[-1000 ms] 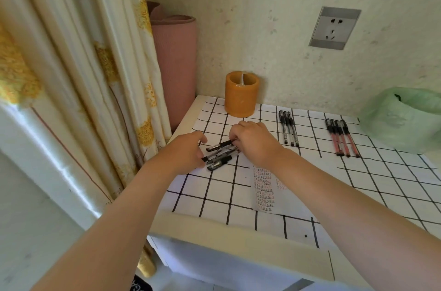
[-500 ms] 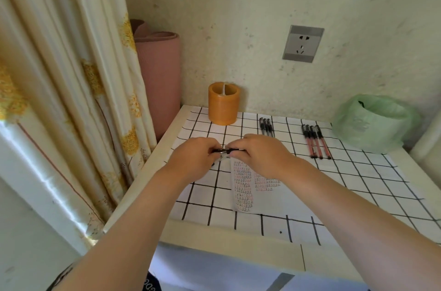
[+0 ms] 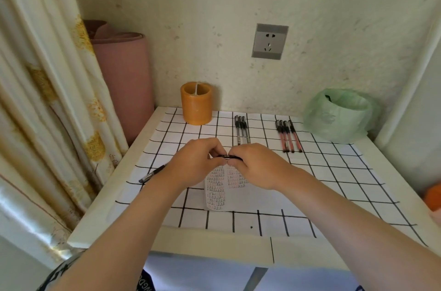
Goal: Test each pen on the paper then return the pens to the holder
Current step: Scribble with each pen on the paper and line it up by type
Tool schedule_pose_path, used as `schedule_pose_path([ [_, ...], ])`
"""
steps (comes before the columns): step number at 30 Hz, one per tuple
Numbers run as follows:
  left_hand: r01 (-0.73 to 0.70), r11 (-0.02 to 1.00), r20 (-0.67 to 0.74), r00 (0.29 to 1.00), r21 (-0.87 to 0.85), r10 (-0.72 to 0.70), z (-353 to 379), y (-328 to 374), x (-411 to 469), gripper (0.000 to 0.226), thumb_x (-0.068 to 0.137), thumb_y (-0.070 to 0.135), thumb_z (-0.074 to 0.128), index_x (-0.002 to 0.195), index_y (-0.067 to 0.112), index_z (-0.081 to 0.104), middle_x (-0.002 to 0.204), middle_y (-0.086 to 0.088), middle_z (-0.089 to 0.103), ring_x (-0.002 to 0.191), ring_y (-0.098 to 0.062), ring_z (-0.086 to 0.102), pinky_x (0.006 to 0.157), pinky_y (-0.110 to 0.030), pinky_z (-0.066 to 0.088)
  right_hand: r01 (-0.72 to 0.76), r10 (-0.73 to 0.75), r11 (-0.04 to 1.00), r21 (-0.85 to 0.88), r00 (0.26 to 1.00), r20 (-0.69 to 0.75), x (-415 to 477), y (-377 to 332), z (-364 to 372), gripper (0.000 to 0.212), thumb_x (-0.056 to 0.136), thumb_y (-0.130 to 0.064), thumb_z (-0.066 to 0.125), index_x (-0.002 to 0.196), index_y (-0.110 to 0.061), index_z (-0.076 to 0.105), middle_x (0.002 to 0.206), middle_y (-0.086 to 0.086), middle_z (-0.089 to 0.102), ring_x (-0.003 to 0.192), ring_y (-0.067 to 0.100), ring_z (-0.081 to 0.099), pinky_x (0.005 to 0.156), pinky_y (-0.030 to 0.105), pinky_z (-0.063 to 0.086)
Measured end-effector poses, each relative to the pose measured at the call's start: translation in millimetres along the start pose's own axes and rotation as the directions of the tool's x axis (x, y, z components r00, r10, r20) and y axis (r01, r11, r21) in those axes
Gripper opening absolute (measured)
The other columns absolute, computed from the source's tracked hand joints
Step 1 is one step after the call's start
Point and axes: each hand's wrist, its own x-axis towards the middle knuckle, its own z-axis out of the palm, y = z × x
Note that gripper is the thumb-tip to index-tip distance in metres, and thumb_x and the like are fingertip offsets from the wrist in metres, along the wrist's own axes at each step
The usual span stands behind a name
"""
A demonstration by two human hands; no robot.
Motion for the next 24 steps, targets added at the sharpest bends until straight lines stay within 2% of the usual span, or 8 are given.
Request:
schedule_pose_path([
  [4, -0.020, 1.000, 0.041, 0.999, 0.007, 0.019, 8, 3, 5, 0.005, 0.088, 0.028, 0.073, 0.089, 0.029, 0.068, 0.082, 0.012, 0.068, 0.067, -0.002, 0.057, 0.068, -0.025, 0.050, -0.005, 0.004, 0.999, -0.038, 0.999, -0.039, -6, 10, 5, 0.020, 0.100, -0.033, 0.049, 0.088, -0.021, 0.059, 0.074, -0.006, 0.058, 0.071, 0.020, 0.056, 0.064, 0.040, 0.048],
  [9, -0.016, 1.000, 0.056, 0.998, 0.018, 0.015, 11, 4, 11, 0.006, 0.088, 0.029, 0.073, 0.089, 0.028, 0.068, 0.081, 0.013, 0.067, 0.067, -0.003, 0.057, 0.067, -0.026, 0.049, -0.007, -0.010, 0.990, -0.138, 0.992, -0.124, -10, 21, 7, 0.024, 0.101, -0.044, 0.045, 0.101, -0.029, 0.064, 0.065, -0.012, 0.053, 0.062, 0.015, 0.050, 0.053, 0.030, 0.033],
  [13, 0.008, 0.997, 0.072, 0.997, 0.081, -0.014, 13, 4, 15, 0.007, 0.087, 0.033, 0.074, 0.089, 0.032, 0.067, 0.083, 0.016, 0.067, 0.076, -0.006, 0.062, 0.073, -0.031, 0.053, -0.057, 0.056, 0.998, -0.024, 0.997, -0.051, -12, 26, 7, 0.025, 0.099, -0.048, 0.048, 0.109, -0.033, 0.065, 0.063, -0.014, 0.053, 0.065, 0.009, 0.052, 0.057, 0.028, 0.036],
  [15, 0.029, 0.985, 0.061, 0.997, 0.171, -0.040, 16, 3, 16, 0.006, 0.089, 0.034, 0.071, 0.091, 0.033, 0.065, 0.084, 0.018, 0.065, 0.078, -0.003, 0.060, 0.072, -0.029, 0.052, -0.108, 0.108, 0.994, 0.003, 0.994, 0.011, -14, 32, 8, 0.035, 0.098, -0.048, 0.049, 0.129, -0.034, 0.054, 0.078, -0.012, 0.062, 0.078, 0.010, 0.058, 0.067, 0.029, 0.042],
  [17, 0.054, 0.956, 0.038, 0.997, 0.287, -0.068, 16, 0, 18, 0.006, 0.090, 0.035, 0.068, 0.094, 0.034, 0.063, 0.089, 0.018, 0.064, 0.081, -0.003, 0.058, 0.072, -0.028, 0.051, -0.145, 0.141, 0.981, 0.125, 0.989, 0.045, -17, 39, 9, 0.040, 0.100, -0.032, 0.049, 0.139, -0.032, 0.040, 0.087, -0.005, 0.066, 0.077, 0.010, 0.059, 0.068, 0.031, 0.046],
  [19, 0.070, 0.927, 0.044, 0.995, 0.368, -0.092, 17, -4, 19, 0.008, 0.090, 0.035, 0.066, 0.097, 0.034, 0.062, 0.095, 0.016, 0.065, 0.086, -0.005, 0.058, 0.070, -0.027, 0.049, -0.158, 0.154, 0.954, 0.255, 0.987, 0.036, -20, 44, 9, 0.035, 0.100, -0.013, 0.046, 0.129, -0.030, 0.041, 0.089, -0.001, 0.064, 0.067, 0.002, 0.054, 0.062, 0.024, 0.041],
  [22, 0.075, 0.908, 0.097, 0.987, 0.412, -0.126, 21, -8, 21, 0.011, 0.089, 0.032, 0.067, 0.098, 0.034, 0.062, 0.101, 0.014, 0.064, 0.090, -0.008, 0.058, 0.072, -0.027, 0.050, -0.197, 0.230, 0.879, 0.435, 0.973, -0.022, -19, 46, 7, 0.023, 0.100, -0.004, 0.045, 0.104, -0.023, 0.057, 0.085, -0.007, 0.059, 0.057, -0.007, 0.052, 0.059, 0.019, 0.040],
  [24, 0.066, 0.907, 0.125, 0.984, 0.415, -0.128, 24, -9, 23, 0.016, 0.088, 0.029, 0.069, 0.101, 0.034, 0.063, 0.105, 0.013, 0.063, 0.093, -0.008, 0.057, 0.079, -0.029, 0.052, -0.222, 0.295, 0.759, 0.612, 0.955, -0.019, -18, 46, 9, 0.034, 0.100, 0.002, 0.041, 0.093, -0.018, 0.068, 0.083, -0.004, 0.060, 0.057, -0.002, 0.056, 0.056, 0.022, 0.047],
])
